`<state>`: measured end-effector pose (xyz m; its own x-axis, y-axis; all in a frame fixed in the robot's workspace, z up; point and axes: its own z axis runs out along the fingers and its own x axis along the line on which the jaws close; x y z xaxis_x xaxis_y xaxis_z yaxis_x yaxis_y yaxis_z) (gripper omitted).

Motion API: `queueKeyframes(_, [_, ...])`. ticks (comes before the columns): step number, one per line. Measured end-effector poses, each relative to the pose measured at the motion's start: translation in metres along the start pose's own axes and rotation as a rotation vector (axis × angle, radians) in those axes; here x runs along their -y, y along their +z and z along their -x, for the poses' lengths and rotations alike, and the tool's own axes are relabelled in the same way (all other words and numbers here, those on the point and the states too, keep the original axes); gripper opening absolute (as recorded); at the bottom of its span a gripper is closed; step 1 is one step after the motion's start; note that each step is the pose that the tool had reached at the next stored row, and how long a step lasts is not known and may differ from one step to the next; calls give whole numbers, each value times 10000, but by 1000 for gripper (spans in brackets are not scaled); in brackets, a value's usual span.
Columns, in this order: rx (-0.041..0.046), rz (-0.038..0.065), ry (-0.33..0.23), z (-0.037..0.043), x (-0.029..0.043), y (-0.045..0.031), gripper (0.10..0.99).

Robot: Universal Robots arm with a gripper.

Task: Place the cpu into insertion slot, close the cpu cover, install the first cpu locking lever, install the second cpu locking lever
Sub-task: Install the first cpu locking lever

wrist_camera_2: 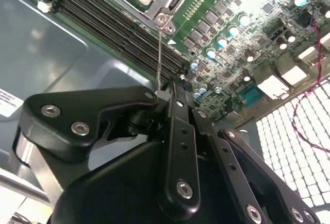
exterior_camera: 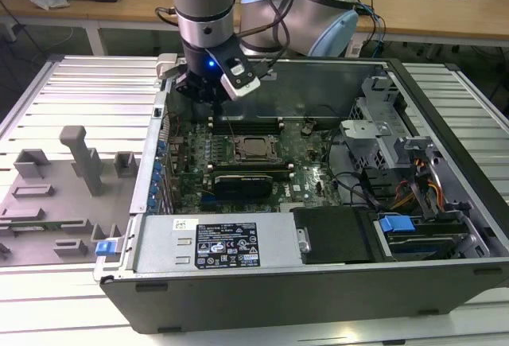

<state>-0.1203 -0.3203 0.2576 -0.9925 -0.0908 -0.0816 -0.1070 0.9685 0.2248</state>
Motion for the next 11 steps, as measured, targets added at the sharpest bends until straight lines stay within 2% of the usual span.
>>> queueKeyframes(3, [4,36,1,85,12,16,106])
queueKeyframes(9, [8,66,3,360,52,46,106])
queueKeyframes(11, [8,68,5,422,62,52,106])
